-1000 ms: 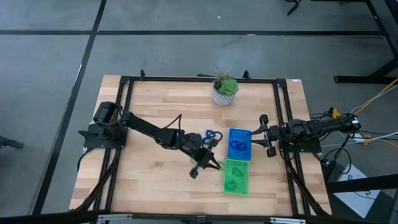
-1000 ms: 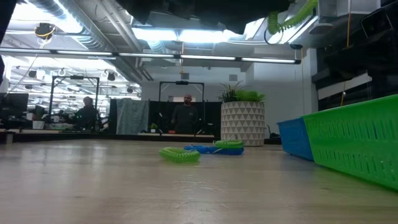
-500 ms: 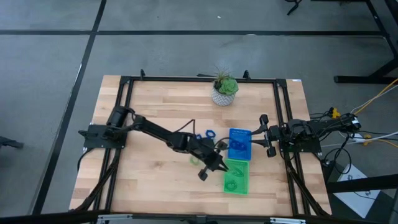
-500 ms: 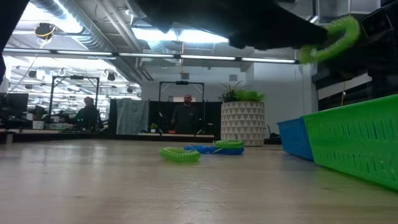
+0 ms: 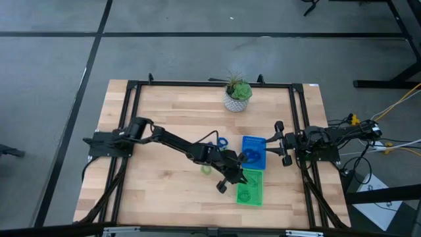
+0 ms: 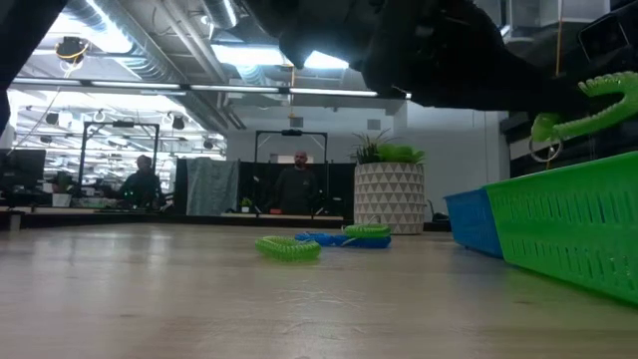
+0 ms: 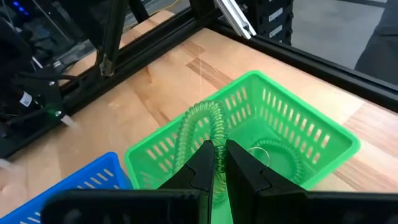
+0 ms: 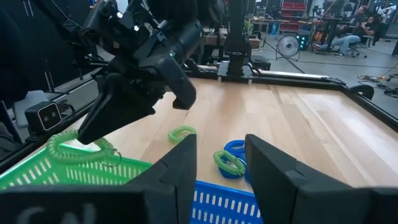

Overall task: Sort spring keychains
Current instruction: Put the green spring keychain into the green bin

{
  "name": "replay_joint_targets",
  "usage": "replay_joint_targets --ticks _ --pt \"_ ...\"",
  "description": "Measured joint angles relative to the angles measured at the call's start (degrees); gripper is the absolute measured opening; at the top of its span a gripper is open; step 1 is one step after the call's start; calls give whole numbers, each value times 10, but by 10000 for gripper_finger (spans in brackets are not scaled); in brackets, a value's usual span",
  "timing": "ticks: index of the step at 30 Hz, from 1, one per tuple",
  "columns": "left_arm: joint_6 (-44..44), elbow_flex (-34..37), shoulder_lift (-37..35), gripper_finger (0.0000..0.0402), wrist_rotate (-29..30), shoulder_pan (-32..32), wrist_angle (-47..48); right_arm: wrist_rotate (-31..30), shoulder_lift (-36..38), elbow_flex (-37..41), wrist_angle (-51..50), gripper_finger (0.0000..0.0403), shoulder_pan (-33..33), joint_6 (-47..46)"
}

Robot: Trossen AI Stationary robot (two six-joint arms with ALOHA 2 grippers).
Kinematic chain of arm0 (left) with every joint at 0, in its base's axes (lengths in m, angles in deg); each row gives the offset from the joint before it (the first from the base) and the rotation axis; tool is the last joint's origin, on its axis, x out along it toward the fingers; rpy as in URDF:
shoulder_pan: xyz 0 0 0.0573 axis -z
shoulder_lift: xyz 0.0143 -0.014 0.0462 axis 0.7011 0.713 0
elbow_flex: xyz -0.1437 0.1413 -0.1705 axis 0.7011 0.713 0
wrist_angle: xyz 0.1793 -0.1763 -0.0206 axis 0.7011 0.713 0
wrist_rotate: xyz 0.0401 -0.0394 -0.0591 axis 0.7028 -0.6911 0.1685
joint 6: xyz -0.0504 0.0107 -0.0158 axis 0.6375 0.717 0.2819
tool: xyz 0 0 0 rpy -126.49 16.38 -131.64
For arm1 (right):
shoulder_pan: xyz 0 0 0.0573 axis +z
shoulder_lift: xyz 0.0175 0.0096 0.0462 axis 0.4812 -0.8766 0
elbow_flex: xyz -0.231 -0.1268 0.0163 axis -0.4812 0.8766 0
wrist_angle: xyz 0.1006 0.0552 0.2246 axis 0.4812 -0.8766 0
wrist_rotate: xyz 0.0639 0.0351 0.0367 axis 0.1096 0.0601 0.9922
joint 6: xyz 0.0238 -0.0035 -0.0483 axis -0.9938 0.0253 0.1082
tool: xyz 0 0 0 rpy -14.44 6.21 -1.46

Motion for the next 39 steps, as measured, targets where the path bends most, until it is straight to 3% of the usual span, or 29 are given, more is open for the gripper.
replay_joint_targets --ticks 10,24,30,39 --pt "-32 0 0 29 2 2 -3 0 0 0 0 136 0 0" --pt "-42 0 0 128 23 9 1 0 0 0 0 136 0 0" --pt "-21 0 -1 129 75 9 14 0 0 0 0 136 0 0" --pt "-17 0 -18 118 84 8 88 0 0 0 0 136 0 0"
